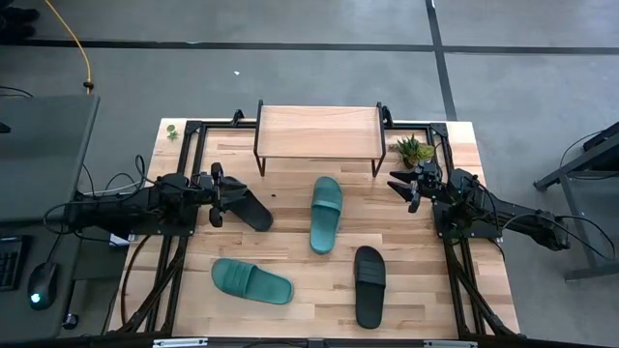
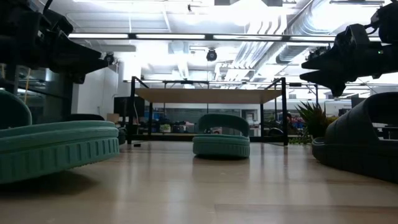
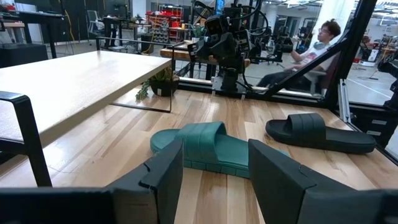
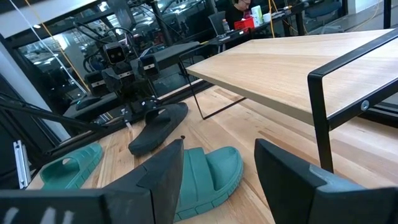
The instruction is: Pick and place slides into the shelf
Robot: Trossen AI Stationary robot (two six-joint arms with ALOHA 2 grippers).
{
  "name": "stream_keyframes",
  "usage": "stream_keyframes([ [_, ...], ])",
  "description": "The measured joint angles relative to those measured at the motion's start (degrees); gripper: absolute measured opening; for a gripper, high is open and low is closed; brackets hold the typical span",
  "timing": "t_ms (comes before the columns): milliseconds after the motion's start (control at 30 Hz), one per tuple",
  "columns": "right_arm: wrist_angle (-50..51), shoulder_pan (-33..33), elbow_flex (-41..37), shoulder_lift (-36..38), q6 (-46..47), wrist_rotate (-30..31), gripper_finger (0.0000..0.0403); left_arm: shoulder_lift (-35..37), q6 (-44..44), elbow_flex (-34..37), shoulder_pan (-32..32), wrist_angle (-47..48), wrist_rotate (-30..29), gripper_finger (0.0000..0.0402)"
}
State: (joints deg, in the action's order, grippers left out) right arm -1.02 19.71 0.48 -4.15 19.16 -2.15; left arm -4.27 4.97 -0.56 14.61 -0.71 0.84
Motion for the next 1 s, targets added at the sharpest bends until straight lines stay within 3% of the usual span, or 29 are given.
stream_keyframes([
  [1000,-0.01,-0.01,-0.01,-0.01,-3.15,0.00,0.0188,0.00,2.42,0.00,0.00,0.00,0.00,0.0163],
])
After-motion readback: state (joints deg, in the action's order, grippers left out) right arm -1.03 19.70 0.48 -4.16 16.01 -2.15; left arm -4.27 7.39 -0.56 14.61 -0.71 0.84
